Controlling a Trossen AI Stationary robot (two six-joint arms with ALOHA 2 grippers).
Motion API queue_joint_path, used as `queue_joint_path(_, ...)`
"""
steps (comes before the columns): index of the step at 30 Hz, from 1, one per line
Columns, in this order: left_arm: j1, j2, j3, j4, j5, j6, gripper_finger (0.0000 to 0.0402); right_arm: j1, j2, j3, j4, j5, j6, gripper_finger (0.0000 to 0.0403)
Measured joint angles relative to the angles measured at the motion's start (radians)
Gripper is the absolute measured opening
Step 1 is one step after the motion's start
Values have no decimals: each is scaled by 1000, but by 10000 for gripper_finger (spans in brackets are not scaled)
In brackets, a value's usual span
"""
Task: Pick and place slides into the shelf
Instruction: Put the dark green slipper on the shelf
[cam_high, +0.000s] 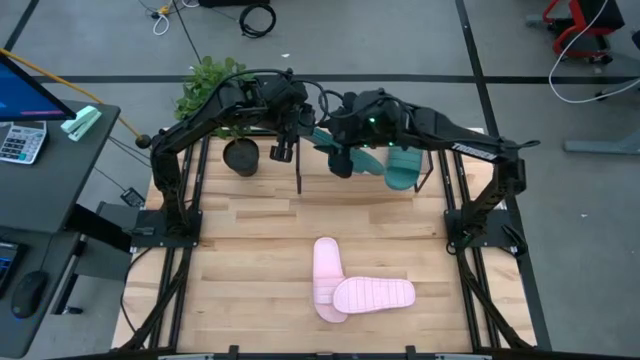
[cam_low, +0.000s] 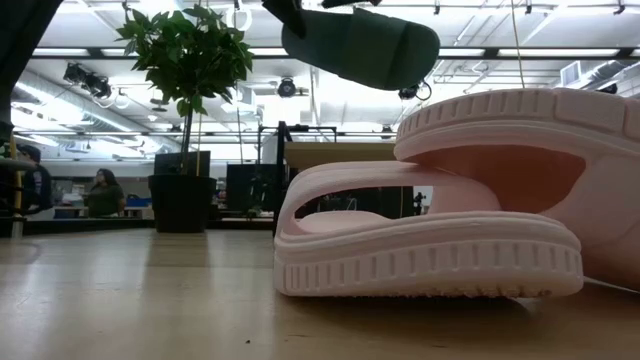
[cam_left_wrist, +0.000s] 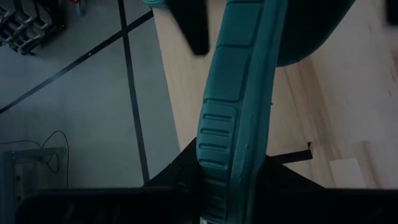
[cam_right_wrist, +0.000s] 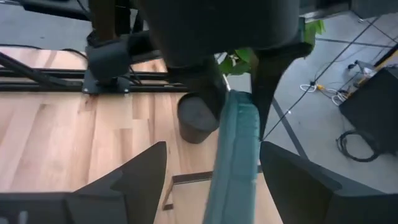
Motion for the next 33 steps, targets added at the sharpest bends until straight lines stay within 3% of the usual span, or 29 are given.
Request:
queue_joint_path(11, -1, 0, 0, 0, 20, -19, 77, -49, 33, 8, 37, 30, -1, 259)
queue_joint_path(17, -1, 0, 0, -1, 23, -19, 77, -66, 37, 8, 50, -57, 20, 224)
queue_joint_path(33, -1, 0, 0, 7, 25, -7, 77, -64, 68, 8, 45, -70, 35, 197)
